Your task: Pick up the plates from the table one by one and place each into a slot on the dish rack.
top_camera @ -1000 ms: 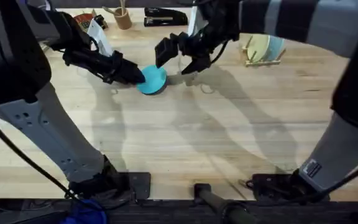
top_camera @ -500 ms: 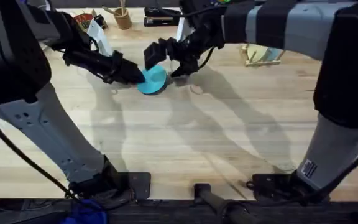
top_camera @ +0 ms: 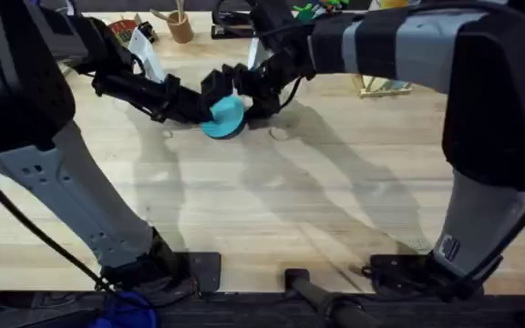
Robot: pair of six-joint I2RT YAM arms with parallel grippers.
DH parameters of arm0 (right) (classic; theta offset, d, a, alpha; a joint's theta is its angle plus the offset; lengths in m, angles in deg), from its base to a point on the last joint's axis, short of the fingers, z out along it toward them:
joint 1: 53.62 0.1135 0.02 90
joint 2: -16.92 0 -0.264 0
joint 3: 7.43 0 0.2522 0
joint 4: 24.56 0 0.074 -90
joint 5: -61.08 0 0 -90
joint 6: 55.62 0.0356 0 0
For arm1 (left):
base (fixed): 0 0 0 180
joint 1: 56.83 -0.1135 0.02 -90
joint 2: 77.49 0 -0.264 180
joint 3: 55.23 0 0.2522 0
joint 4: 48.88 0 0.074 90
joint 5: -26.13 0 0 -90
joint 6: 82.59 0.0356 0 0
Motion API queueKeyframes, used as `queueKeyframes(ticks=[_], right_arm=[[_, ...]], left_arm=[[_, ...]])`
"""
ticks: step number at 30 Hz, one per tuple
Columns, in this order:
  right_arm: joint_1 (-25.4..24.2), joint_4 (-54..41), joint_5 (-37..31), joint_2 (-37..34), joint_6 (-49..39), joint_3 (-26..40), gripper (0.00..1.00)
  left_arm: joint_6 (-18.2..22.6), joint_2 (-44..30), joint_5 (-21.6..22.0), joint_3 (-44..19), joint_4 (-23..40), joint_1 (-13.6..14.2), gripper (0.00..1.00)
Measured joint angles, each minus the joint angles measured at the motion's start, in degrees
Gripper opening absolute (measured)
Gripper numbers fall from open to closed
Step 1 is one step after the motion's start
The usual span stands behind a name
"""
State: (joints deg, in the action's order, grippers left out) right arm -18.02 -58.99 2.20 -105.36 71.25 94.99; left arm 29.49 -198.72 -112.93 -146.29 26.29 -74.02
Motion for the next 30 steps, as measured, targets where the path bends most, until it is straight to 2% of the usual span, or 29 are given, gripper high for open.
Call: queueKeyframes(ticks=[11,19,20,22,23,25,30], right_arm=[[-0.4,0.2,0.1,-0.6,4.6,0.9,0.991],[-0.4,-0.1,-0.2,-2.0,5.1,0.9,0.538],[-0.4,-0.2,-0.2,-2.0,5.1,0.9,0.433],[-0.5,-0.9,-0.4,-2.1,5.2,0.8,0.155],[-0.8,-0.8,1.1,-2.0,5.6,0.8,0.069],[-0.9,0.0,1.6,-1.8,5.5,1.2,0.039],[-0.9,-0.2,2.2,-1.8,5.5,1.2,0.037]], left_arm=[[0.0,0.0,-0.1,0.0,-0.2,0.0,0.042],[0.0,0.0,-0.2,0.0,-0.4,0.0,0.042],[0.0,0.0,-0.2,0.0,-0.4,0.0,0.042],[0.0,0.0,-0.2,0.0,-0.4,-0.1,0.042],[0.0,0.0,-0.3,0.0,-0.3,-0.3,0.042],[0.0,0.0,-0.8,-0.1,-0.3,-0.8,0.042],[0.0,0.0,-0.7,-0.1,-0.3,-0.8,0.041]])
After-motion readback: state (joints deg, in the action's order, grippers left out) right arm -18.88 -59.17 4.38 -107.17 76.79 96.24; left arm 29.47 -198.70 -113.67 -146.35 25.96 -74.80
